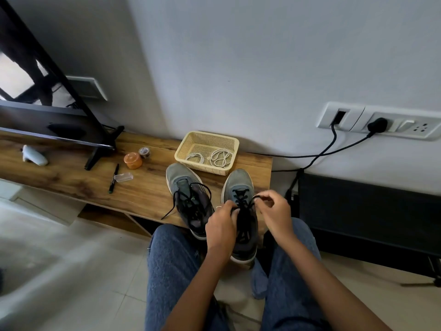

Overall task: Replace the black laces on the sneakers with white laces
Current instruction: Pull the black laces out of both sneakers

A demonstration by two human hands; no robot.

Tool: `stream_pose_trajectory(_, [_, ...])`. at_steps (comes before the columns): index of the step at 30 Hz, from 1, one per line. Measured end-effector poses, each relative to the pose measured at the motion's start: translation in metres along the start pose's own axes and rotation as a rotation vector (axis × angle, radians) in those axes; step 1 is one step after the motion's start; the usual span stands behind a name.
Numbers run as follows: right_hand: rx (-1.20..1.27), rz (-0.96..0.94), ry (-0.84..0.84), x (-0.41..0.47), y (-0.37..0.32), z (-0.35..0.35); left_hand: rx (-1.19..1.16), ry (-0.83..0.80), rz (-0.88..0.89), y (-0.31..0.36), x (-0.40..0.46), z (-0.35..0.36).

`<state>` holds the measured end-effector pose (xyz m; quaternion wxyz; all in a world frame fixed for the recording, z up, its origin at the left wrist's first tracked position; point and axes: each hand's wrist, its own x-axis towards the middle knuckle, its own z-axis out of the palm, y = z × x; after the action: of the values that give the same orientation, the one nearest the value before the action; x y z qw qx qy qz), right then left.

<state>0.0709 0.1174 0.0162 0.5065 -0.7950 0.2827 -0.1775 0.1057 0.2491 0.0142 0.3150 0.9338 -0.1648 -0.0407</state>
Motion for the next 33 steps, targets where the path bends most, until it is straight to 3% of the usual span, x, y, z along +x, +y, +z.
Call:
stream_pose_trajectory(3, [0.238,0.128,0.096,0.004,-0.007,-0.008,-0.107,-0.008,-0.063,-0.003,0.003,0.001])
stream_pose_trajectory(7, [0.35,0.154,0.142,0.01,-0.019,-0.02,-0.299,0.039,-0.166,-0.001,0.006,-0.001])
stream_pose_trajectory(16, [0.481,0.148,0.189,0.014,-0.035,-0.036,-0.727,0.424,-0.376,0.002,0.017,-0.035])
stream_pose_trajectory(23, [0.333,0.253,0.138,0.012,-0.02,-0.031,-0.937,0.586,-0.547,-0.013,0.021,-0.045])
stream_pose_trajectory(29, [-0.068,0.294,-0.082,0.004,0.002,-0.027,-0.85,0.636,-0.605,-0.011,0.019,-0.052])
stream_pose_trajectory(33, [-0.142,0.279,-0.266,-0.003,0.003,-0.02,-0.548,0.541,-0.565,-0.007,0.012,-0.044])
